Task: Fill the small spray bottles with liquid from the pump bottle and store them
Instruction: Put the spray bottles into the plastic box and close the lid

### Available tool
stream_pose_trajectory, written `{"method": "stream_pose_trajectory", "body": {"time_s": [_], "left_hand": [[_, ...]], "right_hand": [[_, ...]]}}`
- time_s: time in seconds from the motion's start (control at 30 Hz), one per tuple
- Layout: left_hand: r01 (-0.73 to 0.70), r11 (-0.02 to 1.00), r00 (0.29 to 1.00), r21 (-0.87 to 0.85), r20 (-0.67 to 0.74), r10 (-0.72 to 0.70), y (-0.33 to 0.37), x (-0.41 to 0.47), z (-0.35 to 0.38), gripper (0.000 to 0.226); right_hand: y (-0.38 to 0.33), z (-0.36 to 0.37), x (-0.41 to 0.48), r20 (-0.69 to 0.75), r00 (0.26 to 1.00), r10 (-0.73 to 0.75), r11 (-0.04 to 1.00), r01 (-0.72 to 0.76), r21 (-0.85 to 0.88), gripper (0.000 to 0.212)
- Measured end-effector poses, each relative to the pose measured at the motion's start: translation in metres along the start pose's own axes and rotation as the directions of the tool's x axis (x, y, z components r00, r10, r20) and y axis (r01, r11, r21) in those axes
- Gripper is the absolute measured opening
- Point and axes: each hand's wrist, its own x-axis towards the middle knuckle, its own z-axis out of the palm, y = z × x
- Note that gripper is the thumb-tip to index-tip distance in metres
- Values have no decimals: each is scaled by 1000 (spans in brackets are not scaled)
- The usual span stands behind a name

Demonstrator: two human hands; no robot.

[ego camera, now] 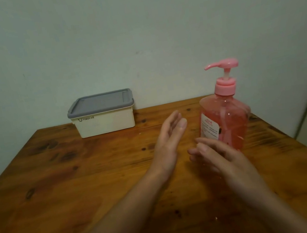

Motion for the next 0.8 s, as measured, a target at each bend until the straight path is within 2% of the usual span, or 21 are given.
{"method": "stream_pose_trajectory", "body": {"time_s": [0.1, 0.17, 0.33, 0.47, 0.53, 0.63, 0.8], "left_hand": [[22, 1000, 999, 14, 47, -23, 4, -2, 12, 67], [34, 999, 996, 24, 77, -36, 4, -5, 19, 69], [73, 997, 986, 40, 144, -78, -2, -9, 28, 75], [82, 994, 983, 74, 161, -94, -5, -10, 33, 78], [85, 994, 983, 69, 156, -95, -7, -9, 34, 84], [85, 994, 984, 72, 149, -95, -9, -8, 35, 94], [80, 994, 987, 74, 134, -89, -9, -8, 36, 94]], "right_hand": [[-4, -10, -9, -32, 998, -46, 999, 46, -12, 35], [-4, -15, -12, -78, 994, -76, 996, 72, -49, 31], [5, -35, -12, -272, 956, -107, 985, 64, -162, 40], [10, -47, -6, -354, 927, -121, 961, 19, -276, 40], [11, -49, -1, -347, 931, -117, 938, -11, -346, 48], [14, -50, 10, -280, 958, -60, 910, -63, -410, 73], [20, -50, 22, -146, 989, -18, 952, -27, -303, 104]]}}
